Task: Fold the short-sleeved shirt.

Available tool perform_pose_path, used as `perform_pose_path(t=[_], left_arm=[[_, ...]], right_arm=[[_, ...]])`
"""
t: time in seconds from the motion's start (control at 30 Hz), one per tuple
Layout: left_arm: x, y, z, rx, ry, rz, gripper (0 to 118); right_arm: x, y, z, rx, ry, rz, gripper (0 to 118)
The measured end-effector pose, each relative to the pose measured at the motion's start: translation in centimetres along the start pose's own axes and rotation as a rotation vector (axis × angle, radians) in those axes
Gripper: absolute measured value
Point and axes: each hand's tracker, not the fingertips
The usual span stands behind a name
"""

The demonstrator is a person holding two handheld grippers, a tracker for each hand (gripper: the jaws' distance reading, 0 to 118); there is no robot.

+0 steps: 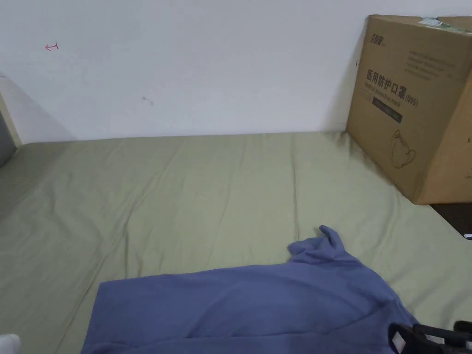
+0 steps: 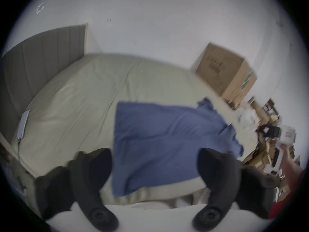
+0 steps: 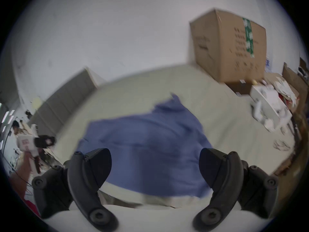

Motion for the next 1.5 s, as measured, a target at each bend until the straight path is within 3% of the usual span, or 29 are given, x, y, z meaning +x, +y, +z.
perform_pose_path(t=[0.07, 0.1, 0.13, 0.23, 0.33, 0.47, 0.57, 0.6, 0.67, 0.7, 0.77, 0.9, 0.97, 1.07, 1.13, 1.3, 1.33, 1.37, 1.4, 1.43, 1.5], left_arm=[[1.8, 0.0, 0.6, 0.064, -0.005, -0.043, 73], [2.7, 0.3, 0.3, 0.042, 0.020, -0.088, 16], [3.9, 0.7, 0.4, 0.034, 0.042, -0.143, 0], [4.0, 3.5, 0.7, 0.065, 0.004, -0.188, 0], [1.7, 8.5, -1.9, 0.039, 0.005, -0.095, 0], [-3.3, 13.9, -10.9, -0.252, 0.009, -0.084, 0], [-7.3, 14.4, -18.5, -0.403, 0.035, -0.064, 3], [-8.3, 14.2, -20.2, -0.409, 0.062, -0.061, 27], [-10.9, 13.3, -24.0, -0.419, 0.116, -0.050, 99], [-11.9, 12.8, -25.6, -0.441, 0.134, -0.042, 118], [-13.3, 11.9, -27.7, -0.425, 0.155, -0.020, 109], [-14.7, 9.6, -31.2, -0.518, 0.185, 0.009, 108], [-12.9, 9.1, -30.6, -0.486, 0.211, -0.146, 90], [-9.4, 8.5, -28.5, -0.422, 0.266, -0.324, 74], [-7.8, 8.4, -27.9, -0.440, 0.195, -0.298, 0], [-6.9, 8.7, -26.9, -0.410, 0.202, -0.346, 1], [-7.0, 9.2, -26.2, -0.388, 0.221, -0.349, 2], [-7.1, 9.6, -25.8, -0.368, 0.238, -0.342, 1], [-7.3, 10.0, -25.4, -0.343, 0.244, -0.317, 1], [-7.4, 10.4, -25.0, -0.327, 0.236, -0.279, 1], [-7.8, 10.8, -24.4, -0.328, 0.235, -0.245, 2]], right_arm=[[-2.4, 0.2, 0.2, 0.068, 0.064, 0.007, 96], [-3.4, 0.3, 0.0, 0.096, 0.037, 0.015, 46], [-4.2, 0.6, -0.3, 0.097, -0.005, 0.034, 0], [-4.9, 2.1, -1.1, 0.102, 0.093, -0.016, 0], [-5.2, 3.2, -1.7, 0.099, 0.069, 0.005, 0], [-5.0, 3.8, -3.3, 0.089, 0.024, 0.063, 0], [-4.5, 3.8, -4.8, 0.041, -0.001, 0.058, 0], [-4.4, 3.7, -5.2, 0.025, -0.005, 0.046, 0], [-4.0, 3.4, -6.1, -0.005, -0.006, 0.029, 0], [-3.8, 3.3, -6.5, -0.022, -0.010, 0.025, 0], [-3.7, 3.0, -7.3, -0.053, -0.020, 0.027, 0], [-3.5, 2.4, -8.7, -0.107, -0.044, 0.039, 0], [-3.2, 2.2, -9.2, -0.124, -0.054, 0.038, 0], [-2.8, 2.0, -9.7, -0.136, -0.053, 0.036, 0], [-1.6, 2.3, -10.3, -0.125, -0.047, 0.025, 0], [4.5, 7.4, -15.1, -0.060, -0.095, -0.039, 0], [5.9, 8.7, -16.8, -0.106, -0.090, -0.060, 13], [7.5, 10.0, -19.0, -0.169, -0.107, -0.065, 46], [8.6, 10.8, -20.8, -0.241, -0.141, -0.060, 104], [9.8, 11.3, -22.8, -0.326, -0.153, -0.053, 118], [11.7, 12.2, -26.3, -0.363, -0.185, -0.091, 117]])
